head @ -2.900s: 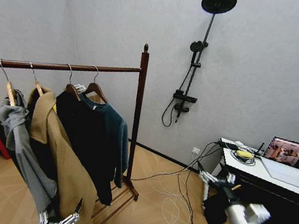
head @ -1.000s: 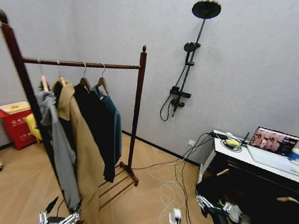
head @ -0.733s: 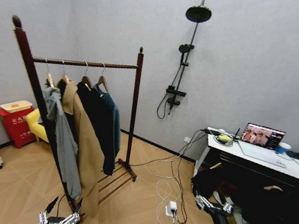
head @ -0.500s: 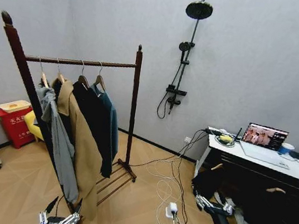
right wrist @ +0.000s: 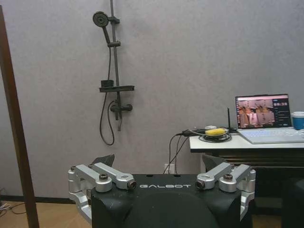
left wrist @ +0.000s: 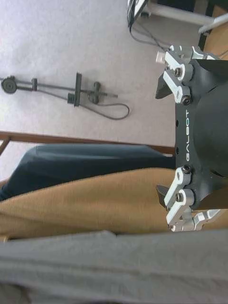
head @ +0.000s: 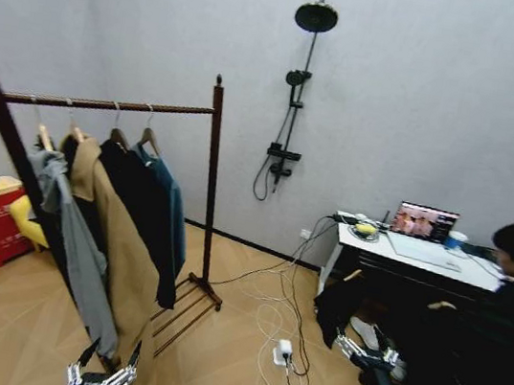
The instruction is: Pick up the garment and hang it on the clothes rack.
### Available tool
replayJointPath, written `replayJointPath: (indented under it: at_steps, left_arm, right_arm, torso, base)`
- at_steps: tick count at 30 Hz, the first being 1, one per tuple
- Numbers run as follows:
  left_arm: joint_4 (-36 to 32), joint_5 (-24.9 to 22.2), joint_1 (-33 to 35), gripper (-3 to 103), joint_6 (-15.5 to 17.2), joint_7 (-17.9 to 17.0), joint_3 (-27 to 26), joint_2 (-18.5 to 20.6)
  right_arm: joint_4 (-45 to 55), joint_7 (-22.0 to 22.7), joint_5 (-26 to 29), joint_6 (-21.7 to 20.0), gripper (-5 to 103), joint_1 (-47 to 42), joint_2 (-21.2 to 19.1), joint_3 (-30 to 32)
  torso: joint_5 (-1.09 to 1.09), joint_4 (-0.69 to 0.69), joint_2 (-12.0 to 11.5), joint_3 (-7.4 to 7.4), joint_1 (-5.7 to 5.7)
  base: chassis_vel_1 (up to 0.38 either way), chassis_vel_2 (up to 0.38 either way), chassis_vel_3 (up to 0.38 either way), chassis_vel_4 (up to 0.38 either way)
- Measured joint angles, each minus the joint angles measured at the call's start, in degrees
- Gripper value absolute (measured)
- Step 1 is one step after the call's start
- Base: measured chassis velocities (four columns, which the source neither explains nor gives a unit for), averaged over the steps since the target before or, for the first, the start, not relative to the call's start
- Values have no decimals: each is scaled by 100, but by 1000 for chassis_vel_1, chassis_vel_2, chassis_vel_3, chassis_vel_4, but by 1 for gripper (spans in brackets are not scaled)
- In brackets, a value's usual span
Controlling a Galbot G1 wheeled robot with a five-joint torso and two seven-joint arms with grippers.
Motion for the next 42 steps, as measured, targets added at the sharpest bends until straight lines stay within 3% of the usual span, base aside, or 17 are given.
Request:
replayJointPath:
  at_steps: [30,42]
  left_arm:
    - [0,0,0,100,0,0,1,0]
    - [0,0,0,100,0,0,2,0]
  right_arm:
    - [0,0,0,0,100,-2,0,0]
    - [0,0,0,0,100,-2,0,0]
  torso:
    - [0,-2,1,0,0]
    - [2,0,0,0,-1]
  base:
    - [-121,-124,-118,-119]
    - [-40,-92,7,64]
